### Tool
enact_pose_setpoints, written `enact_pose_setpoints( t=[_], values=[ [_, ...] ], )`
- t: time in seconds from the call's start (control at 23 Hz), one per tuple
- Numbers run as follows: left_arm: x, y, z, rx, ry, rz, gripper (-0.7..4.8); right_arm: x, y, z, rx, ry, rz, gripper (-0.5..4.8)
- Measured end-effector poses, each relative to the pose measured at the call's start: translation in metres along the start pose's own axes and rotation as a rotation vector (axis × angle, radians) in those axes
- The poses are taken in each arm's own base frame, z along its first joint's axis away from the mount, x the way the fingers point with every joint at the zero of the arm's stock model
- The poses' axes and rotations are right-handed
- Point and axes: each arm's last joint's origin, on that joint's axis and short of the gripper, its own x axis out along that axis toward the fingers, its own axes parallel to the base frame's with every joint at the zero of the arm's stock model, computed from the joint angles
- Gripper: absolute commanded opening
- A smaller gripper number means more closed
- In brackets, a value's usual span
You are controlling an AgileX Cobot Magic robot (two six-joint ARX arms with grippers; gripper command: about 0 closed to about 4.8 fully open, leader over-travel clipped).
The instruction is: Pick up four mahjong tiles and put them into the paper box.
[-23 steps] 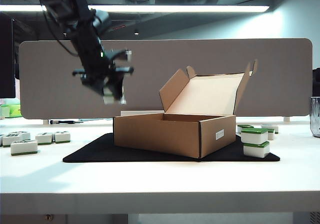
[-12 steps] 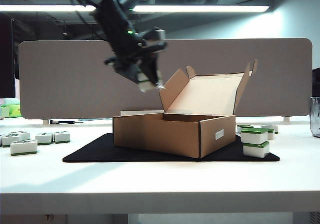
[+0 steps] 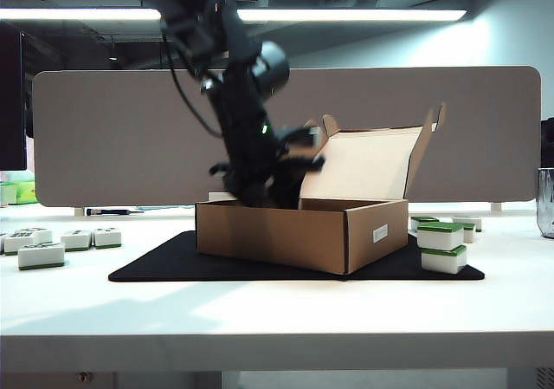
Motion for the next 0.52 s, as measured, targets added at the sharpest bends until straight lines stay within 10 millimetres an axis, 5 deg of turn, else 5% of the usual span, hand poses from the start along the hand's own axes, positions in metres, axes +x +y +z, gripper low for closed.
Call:
enact_pose_setpoints(
  t=[0.52],
  values=[
    [0.016,0.0,-0.007,-0.001,0.047,0.006,1.83,0.0,0.0,0.0,0.0,0.0,0.0,-0.01]
  ],
)
